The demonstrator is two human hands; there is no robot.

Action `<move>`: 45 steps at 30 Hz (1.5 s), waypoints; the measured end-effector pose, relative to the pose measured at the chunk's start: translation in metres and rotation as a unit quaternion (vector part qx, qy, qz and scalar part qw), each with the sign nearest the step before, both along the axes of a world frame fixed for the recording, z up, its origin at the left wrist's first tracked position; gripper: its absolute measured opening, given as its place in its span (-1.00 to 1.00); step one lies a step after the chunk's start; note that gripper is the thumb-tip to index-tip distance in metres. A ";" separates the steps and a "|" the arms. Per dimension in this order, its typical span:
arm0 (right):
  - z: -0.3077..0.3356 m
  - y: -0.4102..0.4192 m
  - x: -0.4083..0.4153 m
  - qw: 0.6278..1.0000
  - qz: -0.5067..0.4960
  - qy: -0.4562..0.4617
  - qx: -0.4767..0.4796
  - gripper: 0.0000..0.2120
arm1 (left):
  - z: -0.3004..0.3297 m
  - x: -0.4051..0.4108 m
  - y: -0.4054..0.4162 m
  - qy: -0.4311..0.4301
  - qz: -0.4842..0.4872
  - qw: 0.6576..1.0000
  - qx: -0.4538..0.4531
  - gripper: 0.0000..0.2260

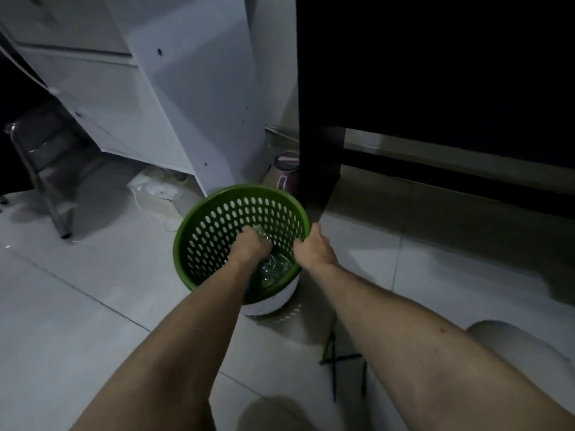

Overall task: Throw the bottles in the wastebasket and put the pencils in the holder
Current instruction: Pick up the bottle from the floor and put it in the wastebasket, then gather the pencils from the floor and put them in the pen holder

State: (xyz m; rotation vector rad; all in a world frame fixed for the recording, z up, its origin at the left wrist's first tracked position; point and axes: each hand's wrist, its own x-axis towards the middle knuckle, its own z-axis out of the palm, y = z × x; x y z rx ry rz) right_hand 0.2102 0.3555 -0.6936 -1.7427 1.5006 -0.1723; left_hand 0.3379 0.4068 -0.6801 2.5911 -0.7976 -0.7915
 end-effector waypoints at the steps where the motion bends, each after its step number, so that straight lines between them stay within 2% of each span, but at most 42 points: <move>1: -0.003 0.000 0.002 1.000 -0.012 -0.003 0.002 -0.58 | -0.003 0.000 0.004 0.014 0.016 1.000 0.014 -0.57; 3: -0.006 -0.001 0.005 1.000 -0.017 0.005 -0.009 -0.58 | -0.015 0.004 0.008 0.026 0.019 0.999 0.029 -0.54; 6: -0.007 -0.001 0.006 0.999 -0.020 0.018 -0.023 -0.60 | -0.021 0.007 0.010 0.008 -0.020 0.999 0.050 -0.66; 8: -0.005 0.000 0.007 0.999 -0.023 0.021 -0.021 -0.61 | -0.019 0.009 0.004 -0.012 -0.032 0.999 0.033 -0.73; 10: -0.004 0.001 0.007 0.999 -0.026 0.020 -0.017 -0.61 | -0.011 0.003 -0.006 -0.026 -0.052 0.998 -0.006 -0.78; 12: 0.001 0.002 0.005 1.000 -0.022 0.008 0.007 -0.60 | 0.002 -0.010 -0.020 -0.045 -0.081 0.994 -0.061 -0.76; 15: 0.010 0.004 -0.014 0.999 -0.002 -0.027 0.041 -0.48 | 0.026 -0.041 -0.039 -0.055 -0.128 0.977 -0.164 -0.76; 17: 0.019 0.003 -0.042 0.999 -0.022 -0.030 0.019 -0.44 | 0.042 -0.071 -0.049 -0.036 -0.166 0.963 -0.211 -0.81; 19: 0.021 0.001 -0.078 0.999 -0.038 -0.005 -0.022 -0.50 | 0.054 -0.106 -0.056 -0.035 -0.202 0.951 -0.234 -0.85; 22: 0.005 0.001 -0.144 0.994 -0.075 0.055 -0.062 -0.56 | 0.050 -0.170 -0.066 -0.015 -0.241 0.943 -0.228 -0.86; 25: -0.036 0.004 -0.210 0.984 -0.128 0.105 -0.067 -0.58 | 0.012 -0.235 -0.071 -0.009 -0.287 0.935 -0.210 -0.86; 28: -0.067 0.016 -0.270 0.979 -0.148 0.130 -0.059 -0.58 | -0.020 -0.290 -0.062 0.001 -0.318 0.933 -0.167 -0.87; 32: -0.071 0.029 -0.338 0.975 -0.154 0.152 -0.055 -0.58 | -0.034 -0.348 -0.039 0.006 -0.331 0.933 -0.138 -0.84; 37: -0.081 0.029 -0.383 0.970 -0.160 0.178 -0.053 -0.60 | -0.060 -0.388 -0.032 0.015 -0.316 0.943 -0.105 -0.82; 41: -0.128 0.032 -0.409 0.963 -0.185 0.197 0.013 -0.62 | -0.130 -0.397 -0.028 0.006 -0.340 0.938 -0.064 -0.80; 45: -0.181 0.048 -0.437 0.939 -0.261 0.212 0.067 -0.55 | -0.193 -0.404 -0.022 -0.001 -0.377 0.926 -0.037 -0.78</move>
